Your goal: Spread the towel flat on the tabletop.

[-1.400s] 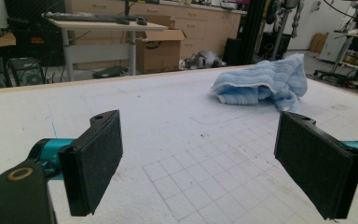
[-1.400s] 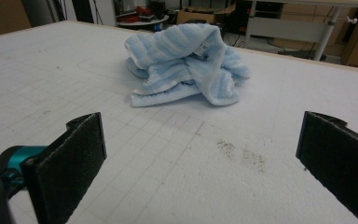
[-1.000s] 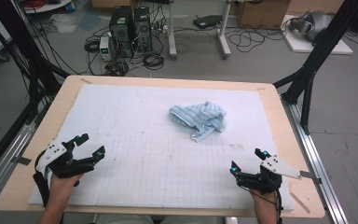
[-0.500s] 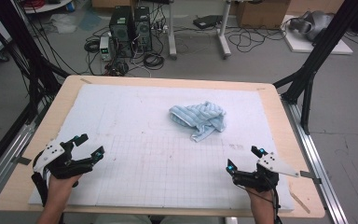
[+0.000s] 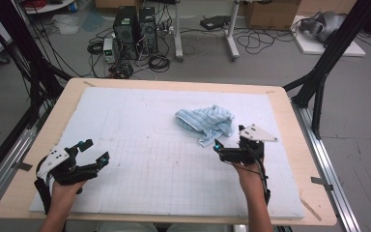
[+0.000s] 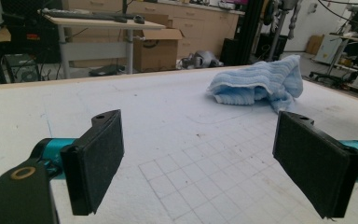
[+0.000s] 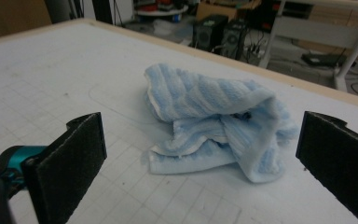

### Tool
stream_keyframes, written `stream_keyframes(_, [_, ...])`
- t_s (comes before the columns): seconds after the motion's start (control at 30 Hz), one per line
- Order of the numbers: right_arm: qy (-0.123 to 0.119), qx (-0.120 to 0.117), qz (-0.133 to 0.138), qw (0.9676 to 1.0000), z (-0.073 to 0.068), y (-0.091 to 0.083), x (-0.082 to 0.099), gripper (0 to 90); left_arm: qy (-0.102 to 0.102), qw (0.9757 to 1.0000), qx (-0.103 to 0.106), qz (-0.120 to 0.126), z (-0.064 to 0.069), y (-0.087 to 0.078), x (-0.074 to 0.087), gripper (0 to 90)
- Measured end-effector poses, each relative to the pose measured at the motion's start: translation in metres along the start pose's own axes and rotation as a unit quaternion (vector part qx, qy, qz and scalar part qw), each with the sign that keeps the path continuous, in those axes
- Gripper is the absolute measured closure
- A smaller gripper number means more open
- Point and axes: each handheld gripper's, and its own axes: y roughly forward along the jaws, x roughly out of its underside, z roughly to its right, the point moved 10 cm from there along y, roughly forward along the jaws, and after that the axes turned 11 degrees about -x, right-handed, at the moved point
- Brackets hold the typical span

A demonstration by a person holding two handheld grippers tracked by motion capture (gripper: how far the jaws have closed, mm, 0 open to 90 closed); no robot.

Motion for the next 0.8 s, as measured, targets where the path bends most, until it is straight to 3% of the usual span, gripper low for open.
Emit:
stream_keyframes(0.07, [0.004,-0.002,-0.011,0.9999,0.001,0.008,0.000,4.5,0.000,1.0000,-0.001,0.000,0.000,0.000,0.000,16.7])
stream_keyframes(0.13, [0.020,-0.014,-0.034,0.9991,-0.001,0.029,0.001,18.9,0.001,1.0000,0.000,-0.002,0.002,0.001,0.001,16.7])
stream_keyframes(0.17, [0.020,-0.014,-0.034,0.9991,-0.001,0.029,0.001,18.9,0.001,1.0000,0.000,-0.002,0.002,0.001,0.001,16.7])
stream_keyframes(0.2, [0.020,-0.028,-0.040,0.9986,-0.003,0.041,0.002,24.1,0.003,1.0000,0.000,-0.004,0.002,0.002,0.002,16.7])
stream_keyframes(0.3, [0.020,-0.024,-0.057,0.9979,-0.004,0.053,0.007,31.3,0.004,1.0000,0.001,-0.006,0.002,0.002,0.003,16.7])
stream_keyframes(0.37, [0.014,-0.004,-0.093,0.9956,-0.002,0.072,0.015,40.9,0.002,1.0000,0.000,-0.006,0.002,0.003,0.003,16.7])
stream_keyframes(0.47, [0.010,0.016,-0.108,0.9940,0.000,0.084,0.017,48.4,0.003,1.0000,0.000,-0.006,0.002,0.003,0.004,16.7])
stream_keyframes(0.57, [0.018,0.016,-0.125,0.9918,0.002,0.097,0.022,53.4,0.001,1.0000,-0.001,-0.006,0.001,0.002,0.003,16.8])
stream_keyframes(0.8, [0.015,0.039,-0.158,0.9865,0.012,0.104,0.035,70.1,-0.002,1.0000,-0.003,-0.006,0.001,0.003,0.004,17.5])
